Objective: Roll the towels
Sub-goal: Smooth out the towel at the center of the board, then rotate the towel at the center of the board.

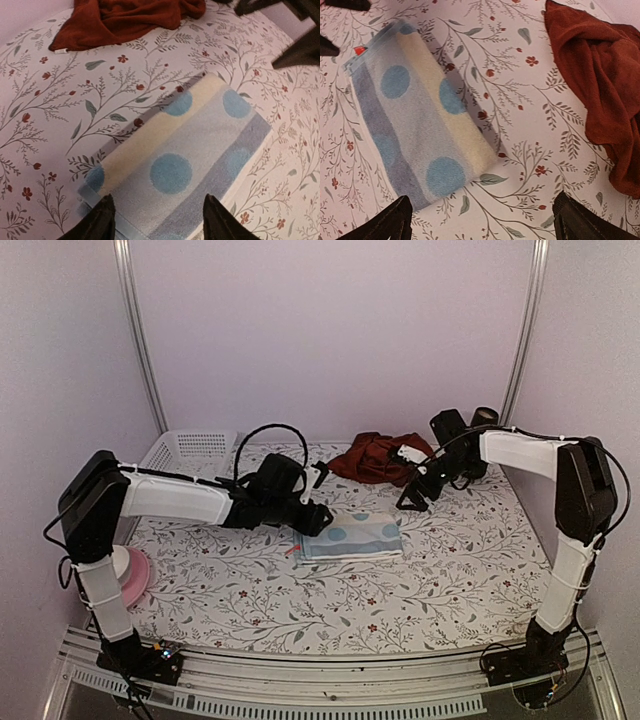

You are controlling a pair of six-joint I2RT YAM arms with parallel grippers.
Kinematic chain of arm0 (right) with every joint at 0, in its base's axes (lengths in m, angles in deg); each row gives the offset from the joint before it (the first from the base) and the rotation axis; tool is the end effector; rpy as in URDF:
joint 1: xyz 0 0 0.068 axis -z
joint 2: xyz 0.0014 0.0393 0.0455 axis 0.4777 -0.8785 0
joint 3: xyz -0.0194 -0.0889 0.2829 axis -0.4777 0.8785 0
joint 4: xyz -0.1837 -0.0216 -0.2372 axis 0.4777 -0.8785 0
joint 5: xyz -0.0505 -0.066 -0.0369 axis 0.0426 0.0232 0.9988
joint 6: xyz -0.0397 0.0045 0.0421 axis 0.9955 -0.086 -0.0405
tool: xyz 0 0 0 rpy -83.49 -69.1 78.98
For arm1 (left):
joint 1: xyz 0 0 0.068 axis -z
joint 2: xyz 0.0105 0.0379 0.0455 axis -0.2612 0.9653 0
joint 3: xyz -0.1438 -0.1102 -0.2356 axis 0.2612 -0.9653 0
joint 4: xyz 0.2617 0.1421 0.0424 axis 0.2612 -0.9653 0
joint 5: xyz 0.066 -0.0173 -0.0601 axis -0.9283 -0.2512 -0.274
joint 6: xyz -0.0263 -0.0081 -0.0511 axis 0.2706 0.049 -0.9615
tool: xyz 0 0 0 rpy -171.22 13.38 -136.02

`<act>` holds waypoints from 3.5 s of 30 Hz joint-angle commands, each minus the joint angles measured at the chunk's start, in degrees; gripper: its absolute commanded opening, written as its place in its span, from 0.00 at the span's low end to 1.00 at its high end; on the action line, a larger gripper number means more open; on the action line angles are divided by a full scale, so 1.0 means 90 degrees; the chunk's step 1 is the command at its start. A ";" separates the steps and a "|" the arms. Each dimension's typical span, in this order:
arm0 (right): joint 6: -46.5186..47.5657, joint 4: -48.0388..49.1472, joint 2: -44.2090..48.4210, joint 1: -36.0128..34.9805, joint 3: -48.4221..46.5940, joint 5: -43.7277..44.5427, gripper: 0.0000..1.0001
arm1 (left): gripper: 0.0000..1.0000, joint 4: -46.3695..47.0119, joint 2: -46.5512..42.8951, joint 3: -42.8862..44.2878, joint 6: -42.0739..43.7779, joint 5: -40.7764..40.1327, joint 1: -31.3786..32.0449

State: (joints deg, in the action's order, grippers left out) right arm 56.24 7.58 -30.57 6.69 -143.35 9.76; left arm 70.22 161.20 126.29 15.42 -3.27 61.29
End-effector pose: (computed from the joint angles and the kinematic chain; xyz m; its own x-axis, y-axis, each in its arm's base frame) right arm 0.4113 0.1828 0.2215 -0.3481 -0.7333 -0.5840 -0.9051 0.4252 0.0057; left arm 0.3160 -0.3270 0.1871 -0.5765 0.2860 -0.7654 0.5912 0.7926 -0.1491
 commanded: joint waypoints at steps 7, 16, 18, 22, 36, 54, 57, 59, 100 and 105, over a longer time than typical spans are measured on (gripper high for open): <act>-0.0709 0.1111 0.0053 0.0591 0.0368 0.1155 0.99 | 0.32 0.0497 0.0185 -0.0695 -0.1064 0.0006 0.0386; -0.0739 0.1107 0.0046 0.0591 0.0396 0.1008 0.99 | 0.09 0.0265 0.0611 -0.0722 -0.1005 -0.0452 0.0338; -0.0741 0.1107 0.0044 0.0589 0.0398 0.0975 0.99 | 0.00 0.0185 0.0904 -0.0711 -0.0930 -0.0422 0.0287; -0.0765 0.1117 0.0058 0.0586 0.0394 0.0956 0.99 | 0.00 0.0165 0.1040 -0.0651 -0.0743 -0.0356 0.0076; -0.0732 0.1218 0.0055 0.0590 0.0471 0.1096 0.99 | 0.06 -0.2175 0.3392 0.3795 0.0856 -0.0038 -0.0883; -0.0815 0.1730 0.0462 0.0844 0.0808 0.1166 0.99 | 0.83 0.0067 0.1331 0.1643 0.2507 -0.0442 0.0393; -0.0884 0.1727 0.0550 0.1036 0.0818 0.1023 0.99 | 0.80 0.0246 0.1352 0.1342 0.2810 -0.0203 0.0680; -0.0915 0.1722 0.0599 0.1144 0.0819 0.0930 0.99 | 0.79 0.0203 0.1496 0.1374 0.3029 -0.0291 0.0859; 0.1257 0.1497 0.1472 0.0172 0.1971 -0.1566 0.99 | 0.00 0.0378 0.0878 -0.0492 0.2691 0.0015 0.1551; 0.2259 0.1934 0.1937 -0.0615 0.2930 -0.1489 0.99 | 0.00 0.0494 0.0386 -0.1079 0.2573 0.0219 0.1498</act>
State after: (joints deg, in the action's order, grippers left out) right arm 66.77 22.45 -17.30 5.86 -122.43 -2.24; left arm 73.89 168.09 119.97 40.55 -4.37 74.40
